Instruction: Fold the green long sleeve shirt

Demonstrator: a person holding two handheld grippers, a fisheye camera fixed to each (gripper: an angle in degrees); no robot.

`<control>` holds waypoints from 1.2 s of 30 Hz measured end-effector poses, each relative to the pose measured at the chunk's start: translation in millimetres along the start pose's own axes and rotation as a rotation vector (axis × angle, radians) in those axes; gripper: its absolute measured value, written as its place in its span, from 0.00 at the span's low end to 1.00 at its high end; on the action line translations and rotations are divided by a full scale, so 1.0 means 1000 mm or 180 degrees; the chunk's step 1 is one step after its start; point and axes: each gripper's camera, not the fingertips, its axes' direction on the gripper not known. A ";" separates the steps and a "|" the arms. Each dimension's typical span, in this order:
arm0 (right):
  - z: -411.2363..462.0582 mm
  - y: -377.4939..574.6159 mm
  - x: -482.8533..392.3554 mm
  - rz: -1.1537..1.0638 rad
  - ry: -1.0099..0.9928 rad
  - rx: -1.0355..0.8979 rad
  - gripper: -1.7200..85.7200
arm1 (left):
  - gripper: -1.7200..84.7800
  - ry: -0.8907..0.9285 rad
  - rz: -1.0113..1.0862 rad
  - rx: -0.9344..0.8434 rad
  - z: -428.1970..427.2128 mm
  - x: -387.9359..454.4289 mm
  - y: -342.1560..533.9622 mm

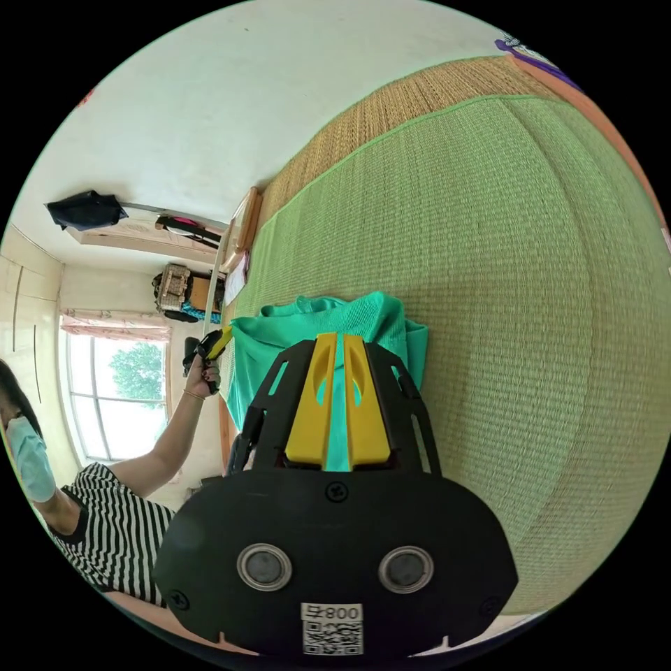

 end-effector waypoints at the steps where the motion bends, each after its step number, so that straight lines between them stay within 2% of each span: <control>1: 0.006 0.003 -0.001 0.0001 0.0046 -0.0067 0.04 | 0.03 0.0035 -0.0006 0.0004 0.002 -0.001 0.000; 9: 0.039 -0.015 -0.002 -0.0001 0.0010 -0.0329 0.03 | 0.03 0.0169 -0.0145 0.0057 0.005 -0.010 0.000; 18: 0.023 -0.055 -0.008 -0.0021 -0.0252 0.0008 0.02 | 0.03 0.0151 -0.0241 0.0040 0.014 -0.006 -0.023; 22: 0.017 -0.051 -0.022 -0.0165 -0.0315 0.0077 0.02 | 0.03 0.0377 -0.0422 0.0137 0.017 -0.016 -0.021; 28: 0.062 -0.022 -0.062 -0.0589 0.0291 -0.0606 0.02 | 0.03 0.0347 -0.0197 0.0028 0.017 -0.001 -0.011; 36: 0.099 -0.048 -0.095 -0.0863 0.0734 -0.0700 0.02 | 0.04 0.0248 0.0054 -0.0028 0.030 0.035 0.006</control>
